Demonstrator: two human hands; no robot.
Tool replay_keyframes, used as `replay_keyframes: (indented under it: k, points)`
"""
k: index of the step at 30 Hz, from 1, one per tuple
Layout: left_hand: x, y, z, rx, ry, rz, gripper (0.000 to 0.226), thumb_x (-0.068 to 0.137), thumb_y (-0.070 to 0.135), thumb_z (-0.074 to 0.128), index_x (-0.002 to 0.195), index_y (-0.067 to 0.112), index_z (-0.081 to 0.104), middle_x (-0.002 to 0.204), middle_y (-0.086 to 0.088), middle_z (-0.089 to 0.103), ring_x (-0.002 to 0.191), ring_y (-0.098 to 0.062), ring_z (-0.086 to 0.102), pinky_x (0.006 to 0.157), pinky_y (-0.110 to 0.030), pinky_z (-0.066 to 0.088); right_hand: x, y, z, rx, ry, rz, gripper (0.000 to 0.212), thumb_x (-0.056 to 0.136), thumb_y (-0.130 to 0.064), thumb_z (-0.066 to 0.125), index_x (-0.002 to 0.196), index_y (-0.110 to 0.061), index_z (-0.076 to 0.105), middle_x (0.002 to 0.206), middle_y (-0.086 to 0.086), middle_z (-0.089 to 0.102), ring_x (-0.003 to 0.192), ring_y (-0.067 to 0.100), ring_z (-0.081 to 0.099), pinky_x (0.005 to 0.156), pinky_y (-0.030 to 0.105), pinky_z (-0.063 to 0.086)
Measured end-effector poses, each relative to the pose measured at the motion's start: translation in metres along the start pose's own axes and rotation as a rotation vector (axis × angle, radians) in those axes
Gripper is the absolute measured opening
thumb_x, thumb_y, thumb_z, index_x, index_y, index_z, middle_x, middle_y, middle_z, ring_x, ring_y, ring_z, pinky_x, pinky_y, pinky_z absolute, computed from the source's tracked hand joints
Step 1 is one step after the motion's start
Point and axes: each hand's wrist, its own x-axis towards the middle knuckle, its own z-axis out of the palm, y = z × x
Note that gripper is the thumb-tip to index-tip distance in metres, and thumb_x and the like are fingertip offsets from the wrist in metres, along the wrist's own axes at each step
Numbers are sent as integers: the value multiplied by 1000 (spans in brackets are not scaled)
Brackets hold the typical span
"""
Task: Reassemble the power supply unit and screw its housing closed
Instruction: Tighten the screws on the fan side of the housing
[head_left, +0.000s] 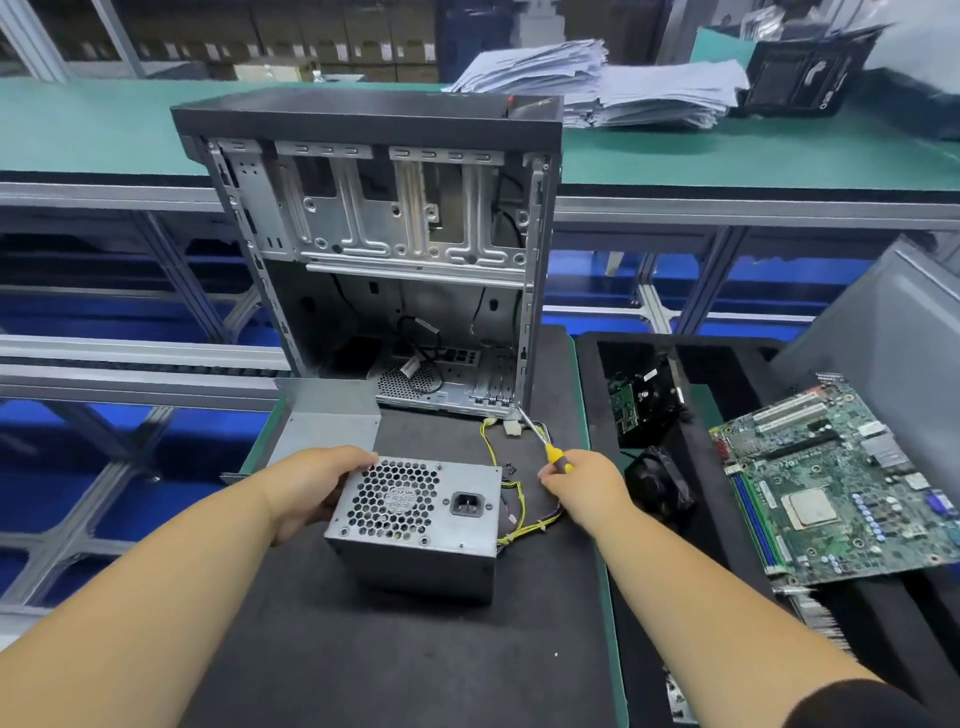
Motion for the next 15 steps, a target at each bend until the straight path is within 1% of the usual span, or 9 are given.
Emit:
replay_keyframes:
  k: [2, 4, 6, 7, 10, 11, 13, 15]
  points:
    - [-3, 0, 2, -3, 20, -8, 31, 96, 27, 55, 110, 3, 69, 107, -16, 73, 112, -38, 64, 104, -45, 47, 8, -4, 4, -58, 13, -33, 13, 88, -22, 59, 83, -18, 70, 81, 0, 68, 79, 23, 61, 64, 29, 44]
    - [-6, 1, 5, -12, 30, -14, 31, 97, 28, 54, 109, 4, 70, 107, -15, 74, 113, -37, 63, 106, -46, 45, 15, -10, 8, -121, 42, -85, 12, 89, -25, 62, 87, -19, 72, 86, -1, 69, 83, 21, 63, 67, 29, 47]
    - [-9, 1, 6, -30, 29, -17, 32, 98, 32, 54, 108, 7, 71, 108, -12, 74, 112, -34, 65, 105, -43, 45, 21, -16, 13, -187, 59, -126, 12, 88, -31, 66, 86, -20, 72, 84, -1, 69, 80, 22, 63, 65, 29, 49]
    - [-10, 2, 7, -39, 29, -7, 34, 98, 35, 53, 109, 9, 72, 108, -11, 74, 111, -31, 65, 103, -41, 46, 23, -18, 15, -220, 62, -137, 15, 87, -34, 67, 86, -20, 71, 82, -1, 69, 77, 22, 63, 62, 29, 48]
    - [-12, 3, 4, -42, 93, 73, 36, 98, 42, 51, 109, 16, 73, 108, -10, 73, 100, -26, 67, 94, -36, 49, 26, -22, 21, -295, 51, -141, 22, 86, -41, 68, 84, -20, 70, 71, -4, 64, 67, 20, 58, 51, 25, 37]
    - [-12, 4, 2, -37, 129, 101, 34, 98, 43, 51, 108, 19, 73, 107, -9, 72, 98, -25, 66, 94, -37, 49, 27, -23, 22, -309, 51, -136, 24, 86, -43, 68, 81, -20, 68, 67, -5, 61, 64, 18, 57, 50, 24, 35]
    - [-14, 6, -1, -34, 180, 145, 31, 97, 44, 53, 106, 23, 74, 108, -5, 68, 103, -24, 64, 99, -43, 47, 28, -22, 24, -317, 55, -128, 28, 85, -44, 68, 74, -19, 63, 63, -6, 57, 59, 14, 54, 47, 24, 32]
    - [-18, 8, -2, -39, 211, 179, 29, 95, 46, 55, 104, 26, 73, 111, -1, 67, 109, -22, 63, 103, -46, 45, 28, -22, 25, -322, 46, -138, 27, 86, -43, 68, 75, -19, 65, 65, -5, 59, 62, 16, 57, 49, 25, 36]
